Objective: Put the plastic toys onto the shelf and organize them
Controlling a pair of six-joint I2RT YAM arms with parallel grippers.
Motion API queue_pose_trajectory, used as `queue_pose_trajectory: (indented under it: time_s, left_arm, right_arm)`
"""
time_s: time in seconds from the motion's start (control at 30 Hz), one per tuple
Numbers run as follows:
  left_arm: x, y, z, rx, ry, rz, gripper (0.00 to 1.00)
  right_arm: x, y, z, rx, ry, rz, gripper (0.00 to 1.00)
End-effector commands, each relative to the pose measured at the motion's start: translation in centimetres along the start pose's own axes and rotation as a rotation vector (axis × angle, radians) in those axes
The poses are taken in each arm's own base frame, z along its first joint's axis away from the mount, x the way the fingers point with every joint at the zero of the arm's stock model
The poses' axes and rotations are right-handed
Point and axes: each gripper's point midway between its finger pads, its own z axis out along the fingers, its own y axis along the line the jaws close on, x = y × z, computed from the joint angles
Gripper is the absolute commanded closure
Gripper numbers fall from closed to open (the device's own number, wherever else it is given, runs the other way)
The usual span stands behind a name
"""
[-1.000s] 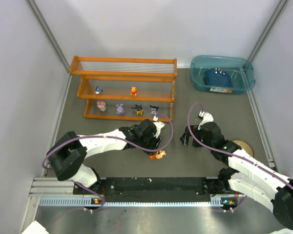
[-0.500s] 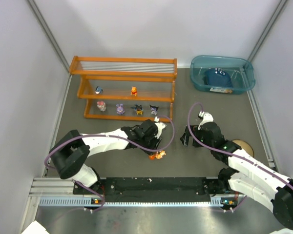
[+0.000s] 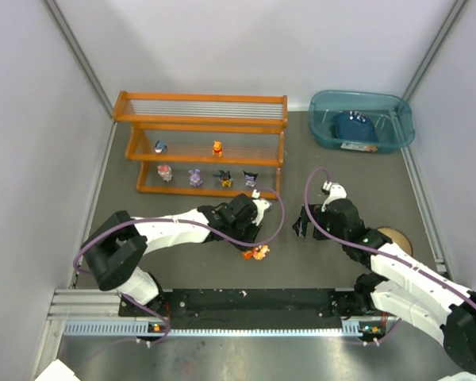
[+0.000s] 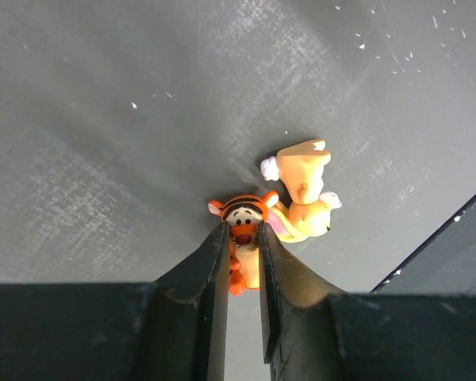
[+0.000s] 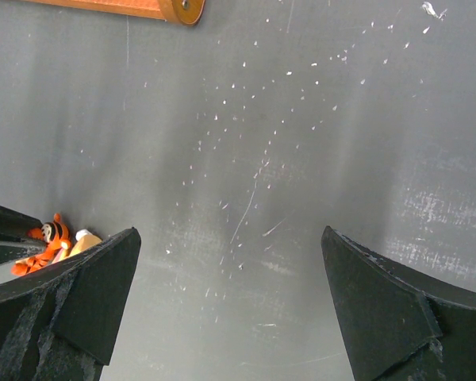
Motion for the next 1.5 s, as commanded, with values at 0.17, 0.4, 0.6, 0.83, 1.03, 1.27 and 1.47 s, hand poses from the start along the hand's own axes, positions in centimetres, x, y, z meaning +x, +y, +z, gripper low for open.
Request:
queue_pose_trajectory:
  time_s: [0.17, 0.4, 0.6, 0.83, 1.03, 1.27, 1.47]
  left_arm:
    - [-1.3, -0.7, -0.9, 0.011, -0.03, 0.01, 1.0]
    - [-4.4, -0.7, -4.0, -0.023, -0.176, 0.003, 1.0]
    - [-9.0, -0.9, -8.5, -0.044, -0.431, -0.015, 1.0]
    - [-15.1, -1.0, -15.3, -0.05, -0.843, -0.054, 1.0]
    - [-19.8, 1.4, -21.2, -0.214, -1.138, -0.128, 1.0]
    - [-22.6, 4.3, -22.4, -0.463, -1.255, -0.071, 1.0]
    - [-23.1, 6.3, -23.5, -0.615, -1.434, -0.102, 1.0]
  right_arm:
    - [-2.1, 0.8, -0.5, -0.019, -0.064, -0.009, 0.01]
    - [-2.2, 0.6, -0.6, -0.011, -0.072, -0.009, 0.01]
    - [-2.2, 0.5, -0.9, -0.006, -0.08, -0.007, 0.01]
    - [-2.2, 0.5, -1.2, -0.008, -0.087, -0.005, 0.01]
    - [-2.3, 0.5, -1.6, -0.014, -0.098, -0.004, 0.01]
    - [-2.2, 0.4, -1.8, -0.013, -0.1, -0.007, 0.01]
    - [-2.2, 0.2, -1.9, -0.003, -0.102, -0.008, 0.01]
